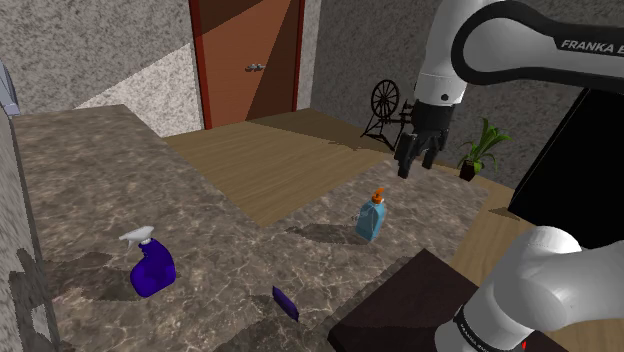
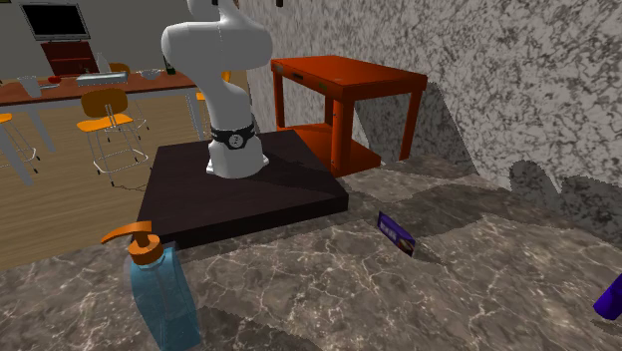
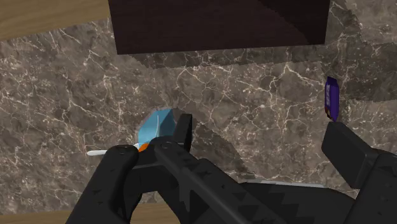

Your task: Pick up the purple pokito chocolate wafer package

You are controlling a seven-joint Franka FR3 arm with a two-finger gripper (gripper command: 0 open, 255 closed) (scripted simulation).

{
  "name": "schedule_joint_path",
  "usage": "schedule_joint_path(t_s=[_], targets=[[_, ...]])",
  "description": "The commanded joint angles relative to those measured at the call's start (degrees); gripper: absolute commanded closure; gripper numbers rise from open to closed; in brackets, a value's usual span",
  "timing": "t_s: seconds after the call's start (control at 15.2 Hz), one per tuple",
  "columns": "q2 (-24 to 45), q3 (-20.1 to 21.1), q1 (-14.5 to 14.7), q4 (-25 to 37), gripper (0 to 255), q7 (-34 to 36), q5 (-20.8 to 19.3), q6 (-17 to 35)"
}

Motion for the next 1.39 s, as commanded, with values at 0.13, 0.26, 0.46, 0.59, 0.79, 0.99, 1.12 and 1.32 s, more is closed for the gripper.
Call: schedule_joint_path(t_s=[0.13,0.26,0.46,0.59,0.79,0.99,1.12,1.32], targets=[[0.79,1.3,0.71,-2.71,0,0.76,1.04,3.67],[1.93,2.65,1.44,-5.17,0,1.49,2.09,7.45],[4.35,4.78,2.57,-8.32,0,2.58,3.63,13.33],[6.46,6.25,3.3,-10.06,0,3.29,4.61,17.38],[10.36,8.53,4.35,-12.09,0,4.38,5.95,23.64],[15.16,10.87,5.27,-13.37,0,5.55,7.0,30.06],[18.82,12.48,5.75,-13.81,0,6.4,7.47,34.38],[24.94,14.91,6.22,-13.81,0,7.93,7.6,40.82]])
